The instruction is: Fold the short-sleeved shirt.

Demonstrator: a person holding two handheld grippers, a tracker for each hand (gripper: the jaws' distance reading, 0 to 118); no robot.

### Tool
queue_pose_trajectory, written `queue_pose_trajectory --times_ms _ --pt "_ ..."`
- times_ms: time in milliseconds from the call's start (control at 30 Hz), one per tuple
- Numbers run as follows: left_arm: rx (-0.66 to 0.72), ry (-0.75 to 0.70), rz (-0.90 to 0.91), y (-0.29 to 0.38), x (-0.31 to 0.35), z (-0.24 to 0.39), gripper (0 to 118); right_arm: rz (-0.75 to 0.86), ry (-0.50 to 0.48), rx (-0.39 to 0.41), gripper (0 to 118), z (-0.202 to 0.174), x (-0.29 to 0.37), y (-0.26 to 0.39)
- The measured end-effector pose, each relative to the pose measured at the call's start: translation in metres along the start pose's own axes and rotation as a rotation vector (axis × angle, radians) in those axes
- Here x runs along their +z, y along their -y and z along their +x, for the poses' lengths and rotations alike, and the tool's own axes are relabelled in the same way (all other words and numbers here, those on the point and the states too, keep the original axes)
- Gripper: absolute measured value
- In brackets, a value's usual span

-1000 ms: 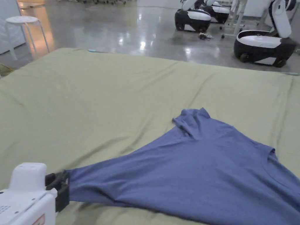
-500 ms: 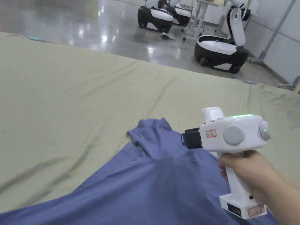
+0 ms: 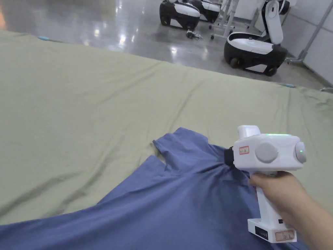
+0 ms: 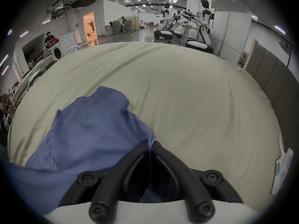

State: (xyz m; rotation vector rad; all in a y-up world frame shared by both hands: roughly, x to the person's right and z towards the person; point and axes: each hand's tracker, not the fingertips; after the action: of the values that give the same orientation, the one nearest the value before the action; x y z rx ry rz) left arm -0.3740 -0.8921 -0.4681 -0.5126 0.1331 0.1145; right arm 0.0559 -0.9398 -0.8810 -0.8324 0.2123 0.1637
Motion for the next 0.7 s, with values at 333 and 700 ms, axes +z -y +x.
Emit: queue_pose_trajectory --times_ms 333,700 --pt "0.077 0.109 0.145 -0.067 0.054 -0.007 1 0.299 0.001 -0.009 3 0.031 0.229 -0.020" --pt "-0.025 0.132 0.427 -0.220 0.157 0.009 1 0.686 0.100 -0.073 3 0.093 0.512 -0.021"
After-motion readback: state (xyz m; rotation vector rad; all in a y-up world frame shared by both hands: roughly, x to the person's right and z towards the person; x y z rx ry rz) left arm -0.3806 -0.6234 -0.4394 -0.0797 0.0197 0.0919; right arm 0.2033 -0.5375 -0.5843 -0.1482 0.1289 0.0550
